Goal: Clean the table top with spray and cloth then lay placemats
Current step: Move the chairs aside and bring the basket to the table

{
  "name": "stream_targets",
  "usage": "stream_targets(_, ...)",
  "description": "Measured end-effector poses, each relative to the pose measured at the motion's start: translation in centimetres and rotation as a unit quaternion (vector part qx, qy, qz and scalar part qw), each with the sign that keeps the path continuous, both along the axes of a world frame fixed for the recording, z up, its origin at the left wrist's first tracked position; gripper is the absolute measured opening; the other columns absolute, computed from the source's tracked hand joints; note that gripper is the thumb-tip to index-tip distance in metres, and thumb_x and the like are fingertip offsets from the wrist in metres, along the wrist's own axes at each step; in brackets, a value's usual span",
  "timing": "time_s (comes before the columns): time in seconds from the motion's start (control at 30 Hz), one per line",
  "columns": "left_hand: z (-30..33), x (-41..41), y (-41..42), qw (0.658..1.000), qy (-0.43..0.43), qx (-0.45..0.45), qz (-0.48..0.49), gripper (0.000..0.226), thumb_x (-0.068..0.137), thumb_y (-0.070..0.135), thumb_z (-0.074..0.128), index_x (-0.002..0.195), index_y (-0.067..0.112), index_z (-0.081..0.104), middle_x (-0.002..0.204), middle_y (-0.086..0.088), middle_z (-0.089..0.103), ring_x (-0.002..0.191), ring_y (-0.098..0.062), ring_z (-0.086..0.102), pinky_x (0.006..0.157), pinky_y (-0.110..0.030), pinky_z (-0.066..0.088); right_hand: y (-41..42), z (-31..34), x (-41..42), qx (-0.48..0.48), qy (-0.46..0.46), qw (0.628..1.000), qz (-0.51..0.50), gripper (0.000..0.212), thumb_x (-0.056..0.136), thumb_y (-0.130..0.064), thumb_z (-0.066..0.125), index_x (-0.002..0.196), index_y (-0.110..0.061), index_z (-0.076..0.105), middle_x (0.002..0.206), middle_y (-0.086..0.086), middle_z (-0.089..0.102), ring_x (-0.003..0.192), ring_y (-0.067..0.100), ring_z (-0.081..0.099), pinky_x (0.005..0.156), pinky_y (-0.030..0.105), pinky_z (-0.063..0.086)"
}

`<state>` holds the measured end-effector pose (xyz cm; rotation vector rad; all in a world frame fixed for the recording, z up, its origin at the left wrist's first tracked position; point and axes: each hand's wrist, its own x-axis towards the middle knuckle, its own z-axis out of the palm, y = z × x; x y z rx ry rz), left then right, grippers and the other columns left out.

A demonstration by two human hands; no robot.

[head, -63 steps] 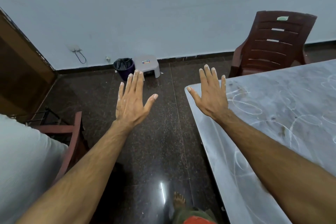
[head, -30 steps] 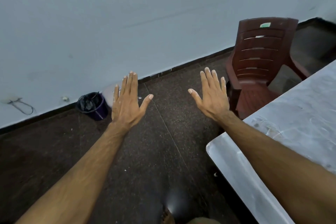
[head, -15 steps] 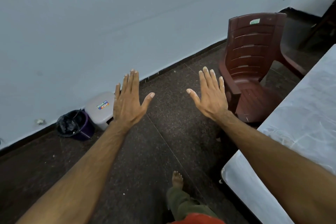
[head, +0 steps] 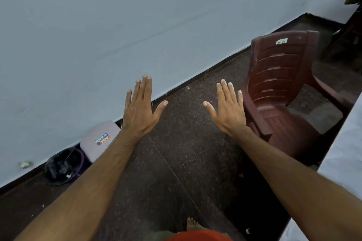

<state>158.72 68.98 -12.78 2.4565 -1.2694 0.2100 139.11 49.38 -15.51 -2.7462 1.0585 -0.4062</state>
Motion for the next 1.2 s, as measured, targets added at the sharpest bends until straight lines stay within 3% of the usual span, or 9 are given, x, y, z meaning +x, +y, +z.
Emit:
stream_targets(0.3, -1.4, 7.9, -8.0, 0.998, 0.008, -0.005, -0.059, 0.086, 0.093, 0.071, 0.019, 0.159, 0.019, -0.001, 0.167, 0.001, 0.0, 0.154, -0.017, -0.001, 0.124, -0.044, 0.002, -5.5, -1.1, 5.5, -0.003, 0.006, 0.999, -0.05, 0.083, 0.098, -0.066, 0.021, 0.158, -0.01, 0.01, 0.167, 0.006, 0.001, 0.154, 0.022, -0.005, 0.124, 0.048, -0.004)
stream_targets(0.47, -1.3, 13.6, -12.8, 0.994, 0.001, -0.007, -0.107, 0.086, 0.094, 0.069, 0.022, 0.159, 0.018, 0.003, 0.167, -0.002, 0.003, 0.154, -0.02, 0.003, 0.124, -0.045, 0.005, -8.1, -1.4, 9.2, -0.004, 0.005, 0.995, -0.103, 0.088, 0.095, -0.071, 0.012, 0.158, -0.011, 0.01, 0.167, 0.006, 0.002, 0.154, 0.022, -0.004, 0.124, 0.049, -0.003)
stream_targets(0.77, 0.5, 23.1, -21.3, 0.977, -0.006, -0.012, -0.212, 0.087, 0.093, 0.068, 0.026, 0.159, 0.014, 0.011, 0.166, -0.007, 0.012, 0.153, -0.025, 0.01, 0.122, -0.047, 0.008, -11.2, -0.4, 17.3, -0.003, 0.002, 0.982, -0.19, 0.083, 0.098, -0.067, 0.016, 0.158, -0.012, 0.007, 0.167, 0.006, -0.001, 0.153, 0.021, -0.008, 0.123, 0.047, -0.007)
stream_targets(0.97, 0.7, 26.9, -26.6, 0.967, -0.012, -0.023, -0.252, 0.085, 0.094, 0.064, 0.032, 0.159, 0.014, 0.011, 0.166, -0.006, 0.012, 0.153, -0.026, 0.01, 0.122, -0.046, 0.007, -14.3, 0.1, 20.4, -0.009, 0.008, 0.975, -0.224, 0.082, 0.098, -0.067, 0.018, 0.158, -0.013, 0.006, 0.167, 0.005, -0.003, 0.153, 0.021, -0.009, 0.121, 0.045, -0.01)
stream_targets(1.2, 0.0, 29.8, -34.0, 0.957, -0.017, -0.016, -0.29, 0.085, 0.094, 0.065, 0.031, 0.159, 0.015, 0.009, 0.167, -0.005, 0.009, 0.154, -0.024, 0.008, 0.122, -0.046, 0.006, -20.1, -0.5, 22.7, -0.016, -0.002, 0.965, -0.26, 0.082, 0.098, -0.067, 0.019, 0.158, -0.013, 0.009, 0.167, 0.005, 0.0, 0.153, 0.022, -0.006, 0.124, 0.05, -0.003)
